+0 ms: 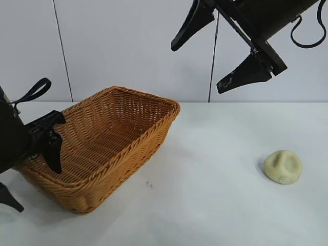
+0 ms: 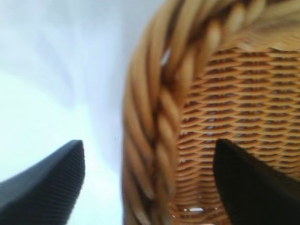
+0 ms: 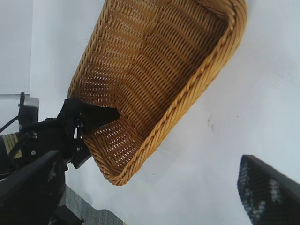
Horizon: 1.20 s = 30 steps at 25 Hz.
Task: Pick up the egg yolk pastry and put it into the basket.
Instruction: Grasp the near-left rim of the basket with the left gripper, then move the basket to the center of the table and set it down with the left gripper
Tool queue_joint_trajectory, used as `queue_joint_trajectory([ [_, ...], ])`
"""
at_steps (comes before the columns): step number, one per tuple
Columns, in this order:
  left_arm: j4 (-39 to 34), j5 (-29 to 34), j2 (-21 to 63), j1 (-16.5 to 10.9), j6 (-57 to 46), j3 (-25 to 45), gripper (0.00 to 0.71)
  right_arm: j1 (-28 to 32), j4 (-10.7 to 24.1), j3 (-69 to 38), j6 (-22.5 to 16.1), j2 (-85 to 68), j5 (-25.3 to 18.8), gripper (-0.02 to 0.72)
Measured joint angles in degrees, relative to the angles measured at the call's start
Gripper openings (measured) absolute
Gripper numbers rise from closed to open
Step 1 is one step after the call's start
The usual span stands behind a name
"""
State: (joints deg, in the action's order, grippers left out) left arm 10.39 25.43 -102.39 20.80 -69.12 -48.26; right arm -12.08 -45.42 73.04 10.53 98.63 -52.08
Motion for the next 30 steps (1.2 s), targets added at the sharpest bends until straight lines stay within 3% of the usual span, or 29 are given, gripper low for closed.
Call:
queue_joint_trajectory([
  [7,2.3,0.2,0.0,0.0,2.3,0.0,0.111,0.0,0.0,0.0,0.0,0.0,0.0,0.694],
  [16,9.5,3.2,0.0,-0.3,13.8,-4.3,0.109,0.0,0.0,0.0,0.0,0.0,0.0,0.694],
  [25,14.4,11.9,0.0,-6.2,30.5,-12.6,0.109,0.0,0.3,0.0,0.0,0.0,0.0,0.694],
  [30,13.8,15.2,-0.5,-7.3,39.4,-14.6,0.109,0.0,0.3,0.0,0.0,0.0,0.0,0.694],
])
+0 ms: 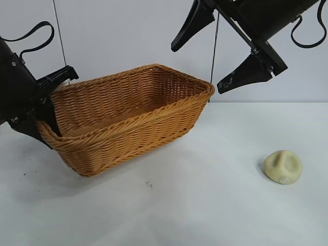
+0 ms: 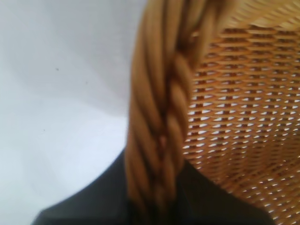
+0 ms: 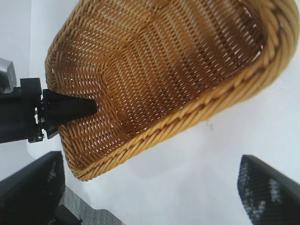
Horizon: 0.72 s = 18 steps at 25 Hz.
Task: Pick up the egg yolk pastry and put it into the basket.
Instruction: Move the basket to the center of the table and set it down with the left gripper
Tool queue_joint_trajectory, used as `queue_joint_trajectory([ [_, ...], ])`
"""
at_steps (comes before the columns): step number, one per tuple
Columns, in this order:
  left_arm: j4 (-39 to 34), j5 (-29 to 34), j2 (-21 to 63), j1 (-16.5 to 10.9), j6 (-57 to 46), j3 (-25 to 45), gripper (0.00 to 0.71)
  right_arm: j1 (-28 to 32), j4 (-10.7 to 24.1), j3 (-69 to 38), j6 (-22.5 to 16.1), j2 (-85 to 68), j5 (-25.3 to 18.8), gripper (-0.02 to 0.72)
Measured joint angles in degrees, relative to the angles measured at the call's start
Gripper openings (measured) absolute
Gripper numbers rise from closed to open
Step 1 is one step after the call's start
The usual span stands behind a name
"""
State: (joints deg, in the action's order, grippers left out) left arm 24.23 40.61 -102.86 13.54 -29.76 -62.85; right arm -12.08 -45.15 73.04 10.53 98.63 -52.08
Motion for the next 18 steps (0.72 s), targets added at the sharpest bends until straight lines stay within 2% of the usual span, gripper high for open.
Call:
queue_joint_trajectory([
  [10,-0.7,13.8,-9.3,-0.2,21.2,-15.7,0.109,0.0,0.1,0.0,0.0,0.0,-0.2,0.694],
  [14,-0.7,16.1,-10.9,-0.2,27.1,-19.2,0.109,0.0,0.1,0.0,0.0,0.0,-0.2,0.694],
  [18,-0.7,16.4,-12.5,-0.2,29.4,-19.5,0.109,0.0,0.1,0.0,-0.2,0.0,-0.2,0.694],
])
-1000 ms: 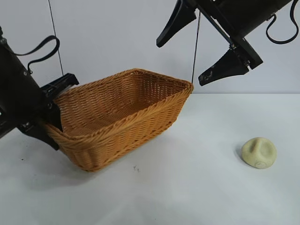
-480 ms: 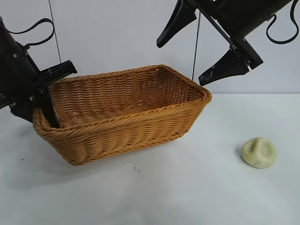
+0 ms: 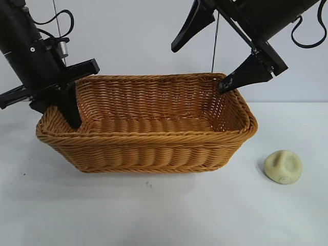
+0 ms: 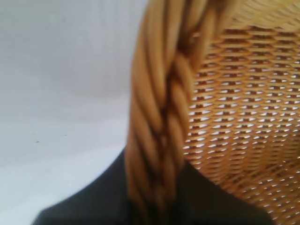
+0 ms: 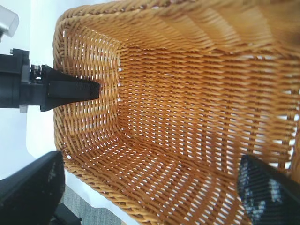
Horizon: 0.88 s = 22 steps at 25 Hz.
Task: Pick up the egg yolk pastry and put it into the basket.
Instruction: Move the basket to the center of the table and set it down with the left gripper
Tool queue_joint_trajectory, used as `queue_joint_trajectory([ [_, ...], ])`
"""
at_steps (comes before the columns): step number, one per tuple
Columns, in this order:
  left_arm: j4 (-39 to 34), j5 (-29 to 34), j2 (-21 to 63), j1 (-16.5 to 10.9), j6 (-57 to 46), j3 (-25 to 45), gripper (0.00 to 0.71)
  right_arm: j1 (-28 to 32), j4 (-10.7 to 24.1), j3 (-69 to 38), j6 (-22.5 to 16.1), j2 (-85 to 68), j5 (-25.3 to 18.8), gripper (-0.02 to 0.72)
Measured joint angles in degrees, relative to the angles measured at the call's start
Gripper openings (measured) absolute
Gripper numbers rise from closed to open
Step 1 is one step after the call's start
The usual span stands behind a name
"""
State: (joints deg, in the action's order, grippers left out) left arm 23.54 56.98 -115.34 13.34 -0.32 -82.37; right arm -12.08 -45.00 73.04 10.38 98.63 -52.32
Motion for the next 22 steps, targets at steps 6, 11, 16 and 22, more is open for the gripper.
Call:
queue_joint_trajectory([
  [6,-0.5,-2.7,-1.8,0.0,0.3,0.2,0.109,0.0,0.0,0.0,-0.2,0.0,0.0,0.694],
  [11,-0.9,-3.7,-3.9,0.0,0.3,0.2,0.109,0.0,0.0,0.0,-0.3,0.0,0.0,0.694],
  [16,-0.8,-3.5,-7.7,0.0,1.7,0.2,0.109,0.0,0.0,0.0,-0.3,0.0,0.0,0.694],
  [22,-0.6,-3.6,-7.7,-0.1,2.0,0.2,0.109,0.0,0.0,0.0,-0.4,0.0,0.1,0.694],
])
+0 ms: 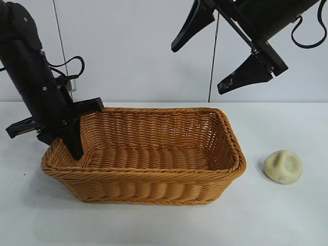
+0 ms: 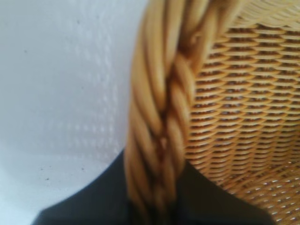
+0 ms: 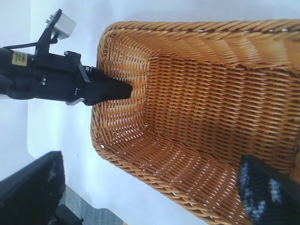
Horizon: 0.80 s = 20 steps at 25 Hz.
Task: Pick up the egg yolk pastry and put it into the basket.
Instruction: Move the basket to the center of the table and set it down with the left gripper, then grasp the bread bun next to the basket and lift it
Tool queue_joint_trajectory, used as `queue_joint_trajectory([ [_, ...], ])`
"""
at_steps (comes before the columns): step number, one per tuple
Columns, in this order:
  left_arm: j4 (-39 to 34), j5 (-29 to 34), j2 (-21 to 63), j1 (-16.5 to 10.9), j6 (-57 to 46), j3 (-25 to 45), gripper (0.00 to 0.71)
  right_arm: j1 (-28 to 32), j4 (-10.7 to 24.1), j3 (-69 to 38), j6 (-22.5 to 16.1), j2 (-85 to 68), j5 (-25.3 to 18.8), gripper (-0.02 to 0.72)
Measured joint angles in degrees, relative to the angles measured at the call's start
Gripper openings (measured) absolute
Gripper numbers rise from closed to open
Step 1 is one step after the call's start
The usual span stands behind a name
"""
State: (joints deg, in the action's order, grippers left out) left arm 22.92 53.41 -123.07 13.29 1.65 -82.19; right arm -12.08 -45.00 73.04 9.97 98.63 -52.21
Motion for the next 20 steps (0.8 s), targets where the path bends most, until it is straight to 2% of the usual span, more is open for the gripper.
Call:
queue_joint_trajectory([
  [2,0.0,0.0,0.0,0.0,0.1,0.0,0.132,0.0,0.0,0.0,0.0,0.0,0.0,0.694],
  [3,0.3,0.0,-0.1,0.0,0.1,0.0,0.176,0.0,0.0,0.0,0.0,0.0,0.0,0.694],
  [8,0.6,1.2,-0.4,0.0,0.1,0.0,0.573,0.0,0.0,0.0,-0.2,0.0,0.0,0.694],
  [10,0.6,2.5,-0.4,0.0,0.1,-0.4,0.643,0.0,0.0,0.0,-0.3,0.0,0.0,0.694],
  [14,0.6,5.0,-0.3,0.0,0.1,-2.7,0.685,0.0,0.0,0.0,-0.3,0.0,-0.1,0.694],
  [20,-2.2,9.8,4.2,0.0,0.1,-7.4,0.690,0.0,0.0,0.0,-0.3,0.0,-0.1,0.694],
])
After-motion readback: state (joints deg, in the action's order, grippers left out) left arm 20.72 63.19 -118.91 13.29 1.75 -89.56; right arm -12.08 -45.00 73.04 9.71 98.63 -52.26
